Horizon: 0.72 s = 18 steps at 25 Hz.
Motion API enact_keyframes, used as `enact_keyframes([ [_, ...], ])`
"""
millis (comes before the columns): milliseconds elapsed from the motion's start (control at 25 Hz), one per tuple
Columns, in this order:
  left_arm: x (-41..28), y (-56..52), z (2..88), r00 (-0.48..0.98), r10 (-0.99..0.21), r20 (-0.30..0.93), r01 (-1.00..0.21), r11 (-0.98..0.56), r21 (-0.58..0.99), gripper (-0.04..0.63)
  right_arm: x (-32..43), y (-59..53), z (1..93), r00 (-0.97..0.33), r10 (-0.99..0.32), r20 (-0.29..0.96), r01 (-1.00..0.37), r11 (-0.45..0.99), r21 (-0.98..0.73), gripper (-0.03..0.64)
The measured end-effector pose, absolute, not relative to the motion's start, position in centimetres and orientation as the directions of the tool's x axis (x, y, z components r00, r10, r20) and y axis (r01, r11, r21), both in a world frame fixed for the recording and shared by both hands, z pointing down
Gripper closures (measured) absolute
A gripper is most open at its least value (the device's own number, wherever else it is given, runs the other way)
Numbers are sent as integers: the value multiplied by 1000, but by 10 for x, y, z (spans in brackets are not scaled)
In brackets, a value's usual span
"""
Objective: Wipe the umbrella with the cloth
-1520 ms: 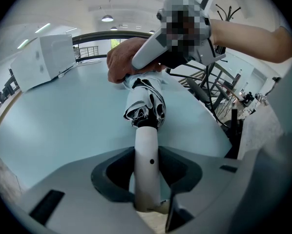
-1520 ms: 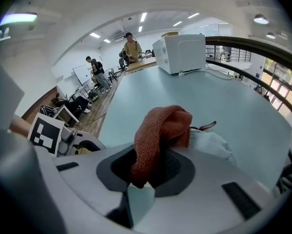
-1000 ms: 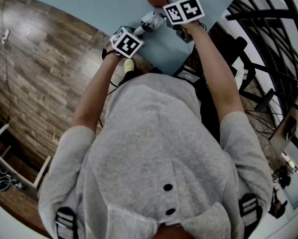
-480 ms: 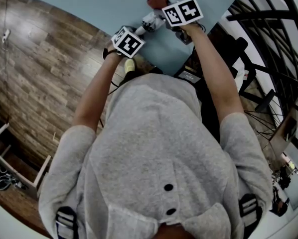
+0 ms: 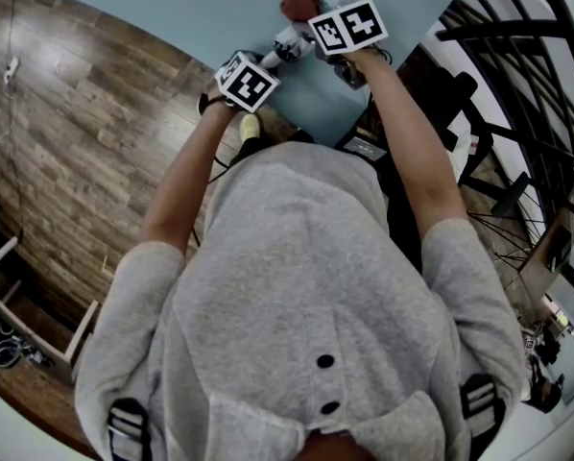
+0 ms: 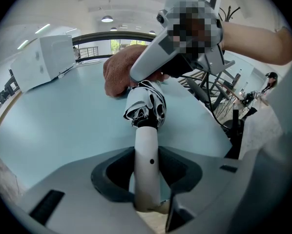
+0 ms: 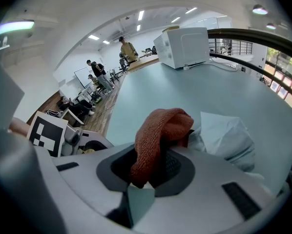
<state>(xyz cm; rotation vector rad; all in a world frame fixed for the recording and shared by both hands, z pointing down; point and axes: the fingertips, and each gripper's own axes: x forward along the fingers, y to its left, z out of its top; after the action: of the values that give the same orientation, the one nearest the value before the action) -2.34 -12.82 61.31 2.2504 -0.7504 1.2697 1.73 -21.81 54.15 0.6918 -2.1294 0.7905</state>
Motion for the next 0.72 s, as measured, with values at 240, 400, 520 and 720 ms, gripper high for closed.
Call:
enact_keyframes([
  [240, -24, -130, 613, 427, -240, 872, -647, -755, 108, 438, 12, -214, 541, -605, -204, 770, -671, 651, -355, 540],
  [400, -23, -129, 614, 423, -237, 875, -649, -753, 110, 437, 8, -208, 542, -627, -176, 759, -655, 646, -391, 540],
  [520, -22, -130, 614, 423, -235, 875, -649, -752, 112, 437, 4, -203, 542, -638, -156, 754, -642, 649, -408, 540],
  [720, -21, -129, 614, 430, -239, 871, -649, -752, 114, 438, -1, -196, 544, -648, -126, 751, -627, 649, -431, 540],
])
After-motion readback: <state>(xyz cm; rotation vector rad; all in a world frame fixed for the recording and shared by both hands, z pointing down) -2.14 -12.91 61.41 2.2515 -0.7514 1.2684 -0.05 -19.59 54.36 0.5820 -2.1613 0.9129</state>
